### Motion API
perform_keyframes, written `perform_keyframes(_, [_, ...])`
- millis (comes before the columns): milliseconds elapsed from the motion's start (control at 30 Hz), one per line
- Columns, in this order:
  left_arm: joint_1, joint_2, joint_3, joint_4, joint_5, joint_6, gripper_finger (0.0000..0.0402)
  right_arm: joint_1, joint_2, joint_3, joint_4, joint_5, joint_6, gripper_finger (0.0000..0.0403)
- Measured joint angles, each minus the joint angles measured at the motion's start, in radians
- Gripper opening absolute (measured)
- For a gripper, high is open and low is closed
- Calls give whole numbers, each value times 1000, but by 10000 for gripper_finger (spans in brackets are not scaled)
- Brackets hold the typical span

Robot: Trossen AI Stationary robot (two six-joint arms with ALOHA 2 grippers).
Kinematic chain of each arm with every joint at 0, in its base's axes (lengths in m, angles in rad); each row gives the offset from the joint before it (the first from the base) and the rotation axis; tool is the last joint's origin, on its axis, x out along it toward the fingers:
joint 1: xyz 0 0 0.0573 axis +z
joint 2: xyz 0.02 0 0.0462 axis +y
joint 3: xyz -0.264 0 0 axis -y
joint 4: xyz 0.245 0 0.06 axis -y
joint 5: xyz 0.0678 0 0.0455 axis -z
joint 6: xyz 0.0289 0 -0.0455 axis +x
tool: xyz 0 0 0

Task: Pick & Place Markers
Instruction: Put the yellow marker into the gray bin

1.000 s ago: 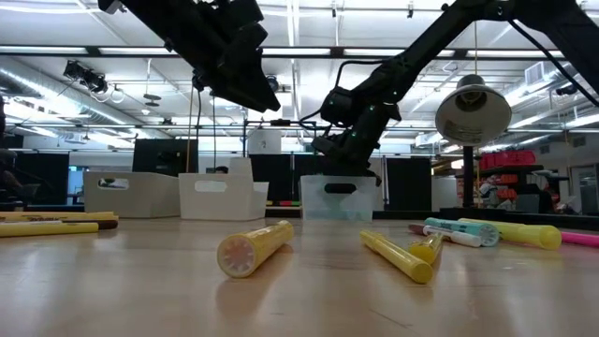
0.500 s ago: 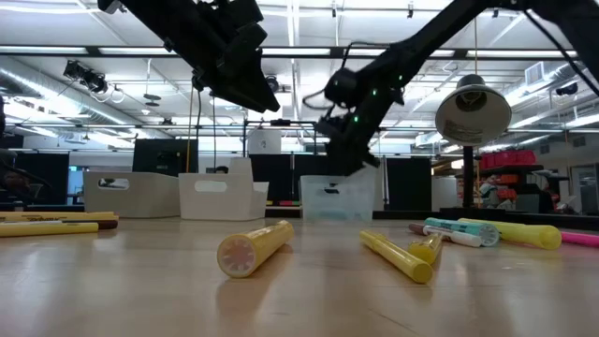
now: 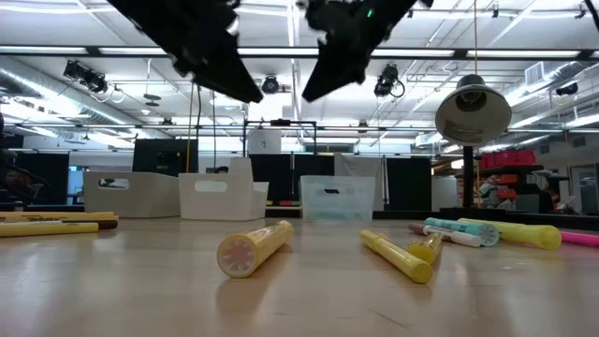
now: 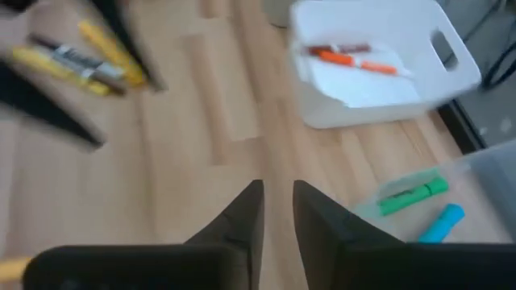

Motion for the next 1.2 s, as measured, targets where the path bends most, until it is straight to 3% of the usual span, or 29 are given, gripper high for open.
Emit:
perform_keyframes(233, [-189, -51, 0, -79, 11, -139, 211, 249, -52, -189, 146, 217, 19, 50])
perform_keyframes(367, [-312, -53, 0, -101, 31, -252, 211, 342, -73, -349, 365, 214, 55, 46])
perform_keyframes(467, [-382, -53, 0, -200, 118, -438, 211, 387, -73, -435, 503, 212, 76, 45])
perform_keyframes(667, [-455, -51, 0, -508, 447, -997, 211, 403, -73, -527, 724, 214, 86, 45])
perform_keyframes(767, [-486, -50, 0, -611, 548, -1188, 211, 395, -74, -528, 757, 214, 74, 45])
perform_keyframes(1100, [-520, -45, 0, -690, 599, -1456, 210, 372, -74, -529, 779, 214, 30, 45])
perform_keyframes(1200, [-511, -16, -1, -691, 667, -1497, 210, 372, -74, -529, 779, 214, 26, 45])
